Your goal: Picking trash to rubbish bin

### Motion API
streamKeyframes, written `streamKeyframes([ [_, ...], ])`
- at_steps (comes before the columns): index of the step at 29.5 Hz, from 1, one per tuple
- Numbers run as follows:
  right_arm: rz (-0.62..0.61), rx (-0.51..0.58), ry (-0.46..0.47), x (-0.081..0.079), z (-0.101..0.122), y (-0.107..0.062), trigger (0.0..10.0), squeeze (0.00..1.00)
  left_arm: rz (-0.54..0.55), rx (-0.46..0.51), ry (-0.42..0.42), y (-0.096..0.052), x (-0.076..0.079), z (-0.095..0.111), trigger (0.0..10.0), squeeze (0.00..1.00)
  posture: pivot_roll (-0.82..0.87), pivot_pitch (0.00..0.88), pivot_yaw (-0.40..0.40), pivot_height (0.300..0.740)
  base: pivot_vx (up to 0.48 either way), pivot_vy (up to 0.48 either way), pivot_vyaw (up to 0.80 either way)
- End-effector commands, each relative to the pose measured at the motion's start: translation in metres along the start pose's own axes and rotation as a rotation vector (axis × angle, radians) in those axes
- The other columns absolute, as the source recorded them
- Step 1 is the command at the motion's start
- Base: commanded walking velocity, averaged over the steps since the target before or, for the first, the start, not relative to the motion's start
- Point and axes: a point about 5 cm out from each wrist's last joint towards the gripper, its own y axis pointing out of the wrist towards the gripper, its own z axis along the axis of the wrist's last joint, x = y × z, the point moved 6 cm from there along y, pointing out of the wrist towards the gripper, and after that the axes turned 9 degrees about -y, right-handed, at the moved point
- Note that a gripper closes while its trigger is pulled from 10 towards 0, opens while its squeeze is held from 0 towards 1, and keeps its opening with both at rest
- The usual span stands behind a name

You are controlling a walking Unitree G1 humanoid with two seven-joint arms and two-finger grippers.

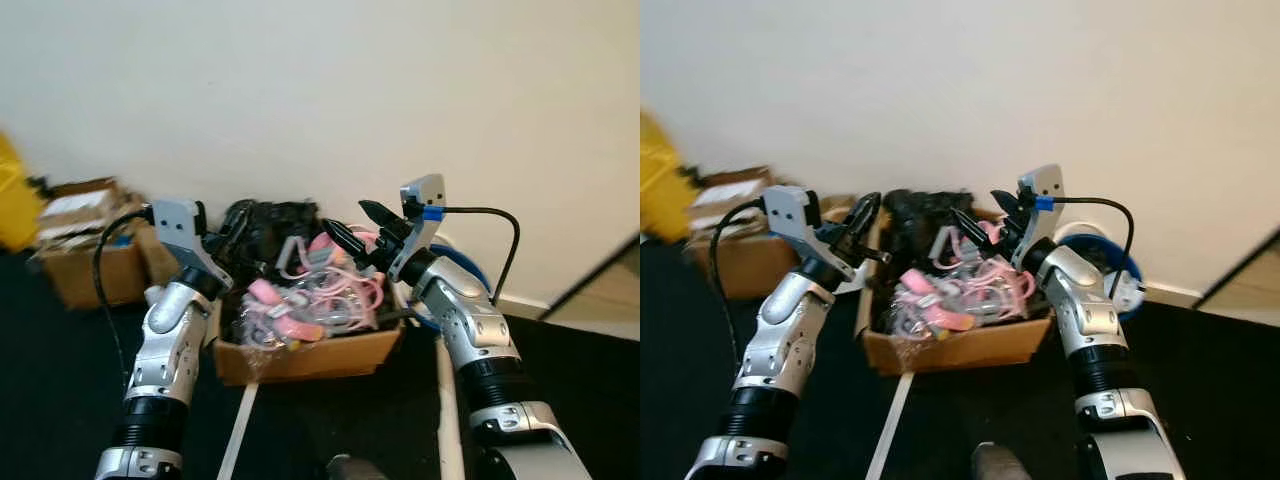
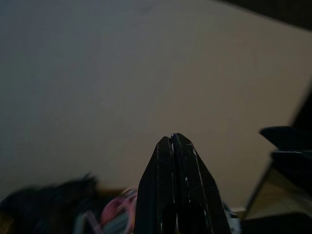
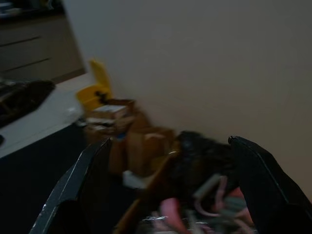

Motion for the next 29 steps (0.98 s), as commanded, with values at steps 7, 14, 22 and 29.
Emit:
streamKeyframes([
  [7,0.057,-0.011,-0.067,-0.021,-0.005,0.000,10.0,0.00,-0.011,0.003,0.020,-0.010,0.000,0.006,10.0,0.00,0.01,0.000,0.003,0.740,0.000,0.000,-0.80],
  [14,0.003,0.016,-0.099,-0.021,0.006,0.010,10.0,0.00,0.006,-0.007,0.027,-0.008,-0.007,0.009,10.0,0.00,0.02,0.000,0.023,0.740,0.000,0.000,-0.80],
  [22,0.045,0.011,-0.110,-0.031,0.003,0.011,10.0,0.00,-0.003,-0.021,0.013,-0.016,-0.005,0.007,10.0,0.00,0.03,0.000,0.026,0.740,0.000,0.000,-0.80],
  [29,0.056,0.001,-0.134,-0.029,0.003,0.011,10.0,0.00,-0.028,-0.030,0.000,-0.008,-0.001,0.006,10.0,0.00,0.01,0.000,0.015,0.740,0.000,0.000,-0.80],
])
